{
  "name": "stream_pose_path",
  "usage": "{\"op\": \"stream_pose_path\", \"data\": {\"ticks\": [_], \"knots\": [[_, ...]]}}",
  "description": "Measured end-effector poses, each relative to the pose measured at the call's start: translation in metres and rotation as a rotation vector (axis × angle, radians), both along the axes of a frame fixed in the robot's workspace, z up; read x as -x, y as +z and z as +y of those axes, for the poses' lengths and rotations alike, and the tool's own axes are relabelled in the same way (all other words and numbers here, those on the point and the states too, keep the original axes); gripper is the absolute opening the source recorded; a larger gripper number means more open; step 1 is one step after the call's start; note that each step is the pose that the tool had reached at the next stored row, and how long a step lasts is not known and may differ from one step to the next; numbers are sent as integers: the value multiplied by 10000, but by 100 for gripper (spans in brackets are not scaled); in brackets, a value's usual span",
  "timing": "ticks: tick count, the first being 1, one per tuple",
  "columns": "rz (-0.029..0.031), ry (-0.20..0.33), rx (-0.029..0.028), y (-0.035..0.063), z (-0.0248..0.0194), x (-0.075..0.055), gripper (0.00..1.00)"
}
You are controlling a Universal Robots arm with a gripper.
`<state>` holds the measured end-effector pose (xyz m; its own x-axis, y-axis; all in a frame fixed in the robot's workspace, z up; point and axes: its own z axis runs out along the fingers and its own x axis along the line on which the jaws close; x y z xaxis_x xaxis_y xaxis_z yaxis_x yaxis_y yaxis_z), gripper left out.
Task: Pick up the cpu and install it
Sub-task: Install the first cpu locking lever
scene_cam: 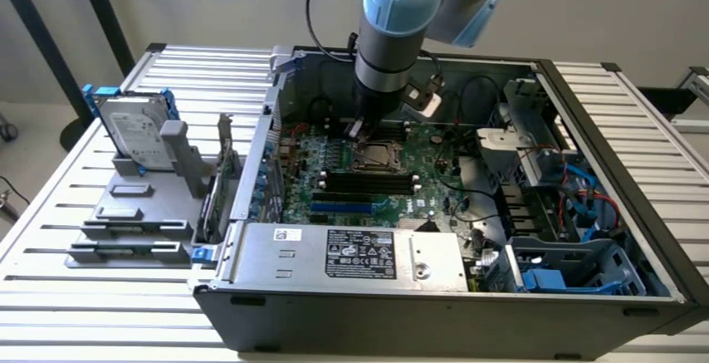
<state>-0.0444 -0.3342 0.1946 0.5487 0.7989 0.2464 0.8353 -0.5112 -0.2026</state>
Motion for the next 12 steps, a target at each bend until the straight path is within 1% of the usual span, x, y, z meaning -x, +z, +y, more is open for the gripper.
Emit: {"op": "stream_pose_path", "data": {"ticks": [4,6,8,12], "knots": [[18,-2,71,1,0,-3,11],[20,-3,94,0,-1,-10,11],[21,-5,110,-1,0,-19,11],[23,-7,120,-2,-1,-53,11]]}}
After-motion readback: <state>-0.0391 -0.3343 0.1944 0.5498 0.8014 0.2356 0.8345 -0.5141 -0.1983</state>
